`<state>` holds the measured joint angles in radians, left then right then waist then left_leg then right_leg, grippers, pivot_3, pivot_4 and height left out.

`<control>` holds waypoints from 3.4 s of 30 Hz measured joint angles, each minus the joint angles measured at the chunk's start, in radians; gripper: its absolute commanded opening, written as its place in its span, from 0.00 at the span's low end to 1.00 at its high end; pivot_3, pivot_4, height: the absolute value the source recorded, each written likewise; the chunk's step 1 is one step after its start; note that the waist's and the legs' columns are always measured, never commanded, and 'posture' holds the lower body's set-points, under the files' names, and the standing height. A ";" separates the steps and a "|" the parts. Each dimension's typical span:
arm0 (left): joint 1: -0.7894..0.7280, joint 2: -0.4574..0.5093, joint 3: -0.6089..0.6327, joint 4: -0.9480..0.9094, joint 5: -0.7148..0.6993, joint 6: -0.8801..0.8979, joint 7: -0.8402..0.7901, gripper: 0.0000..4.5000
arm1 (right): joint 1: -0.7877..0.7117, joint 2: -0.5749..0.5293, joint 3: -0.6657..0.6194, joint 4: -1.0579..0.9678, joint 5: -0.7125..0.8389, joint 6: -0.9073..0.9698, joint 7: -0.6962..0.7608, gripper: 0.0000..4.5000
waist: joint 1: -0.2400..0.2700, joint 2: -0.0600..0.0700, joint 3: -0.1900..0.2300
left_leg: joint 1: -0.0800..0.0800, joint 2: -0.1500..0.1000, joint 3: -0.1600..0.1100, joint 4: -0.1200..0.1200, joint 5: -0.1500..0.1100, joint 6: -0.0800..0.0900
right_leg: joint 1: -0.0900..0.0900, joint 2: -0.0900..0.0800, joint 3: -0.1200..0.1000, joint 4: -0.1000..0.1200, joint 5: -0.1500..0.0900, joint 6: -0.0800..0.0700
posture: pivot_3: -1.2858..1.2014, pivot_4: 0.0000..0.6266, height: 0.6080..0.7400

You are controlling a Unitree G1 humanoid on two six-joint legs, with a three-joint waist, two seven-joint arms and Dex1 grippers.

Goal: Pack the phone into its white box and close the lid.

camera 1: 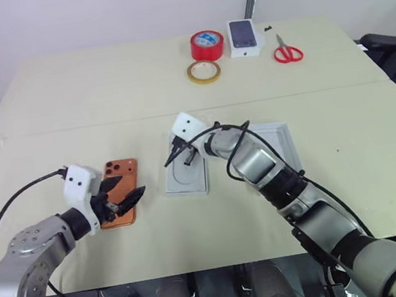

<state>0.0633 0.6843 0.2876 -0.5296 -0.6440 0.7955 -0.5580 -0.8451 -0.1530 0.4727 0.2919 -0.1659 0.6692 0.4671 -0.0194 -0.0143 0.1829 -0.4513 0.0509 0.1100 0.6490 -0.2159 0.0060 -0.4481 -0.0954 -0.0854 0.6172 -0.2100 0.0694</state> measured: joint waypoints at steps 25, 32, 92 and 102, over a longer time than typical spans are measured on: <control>-0.083 -0.030 0.125 0.118 -0.023 0.124 0.153 1.00 | 0.049 0.021 -0.042 -0.263 0.102 0.103 0.215 0.00 | 0.000 0.000 0.000 | 0.003 0.001 -0.001 0.000 0.000 0.000 | 0.002 0.002 -0.001 0.001 0.000 0.001 | 0.52 0.24 0.97; -0.173 -0.059 0.160 0.158 -0.068 0.352 0.274 1.00 | -0.038 0.093 0.094 -0.165 0.081 0.093 0.244 0.00 | 0.001 -0.001 0.000 | 0.004 0.001 -0.002 0.000 0.001 -0.001 | 0.003 0.002 -0.001 0.001 0.000 0.001 | 0.52 0.24 0.97; -0.312 -0.293 0.430 0.243 -0.663 0.809 0.674 1.00 | -0.086 0.212 0.218 0.109 -0.095 -0.114 0.338 0.00 | -0.003 -0.001 -0.007 | 0.007 0.000 -0.004 -0.003 -0.001 -0.005 | 0.005 -0.003 -0.002 0.000 0.000 0.000 | 0.52 0.24 0.97; -0.250 -0.230 0.429 0.318 -0.814 0.701 0.837 0.48 | -0.084 0.216 0.218 0.109 -0.095 -0.116 0.339 0.00 | -0.012 -0.001 -0.007 | 0.007 0.000 -0.005 -0.005 -0.001 -0.005 | 0.003 -0.005 -0.001 0.000 0.000 -0.001 | 0.52 0.24 0.97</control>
<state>-0.1870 0.4542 0.7168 -0.2117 -1.4581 1.4967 0.2785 -0.9288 0.0625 0.6906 0.4005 -0.2607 0.5529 0.8056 -0.0312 -0.0153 0.1759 -0.4444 0.0512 0.1054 0.6444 -0.2172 0.0010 -0.4446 -0.1001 -0.0868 0.6169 -0.2099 0.0687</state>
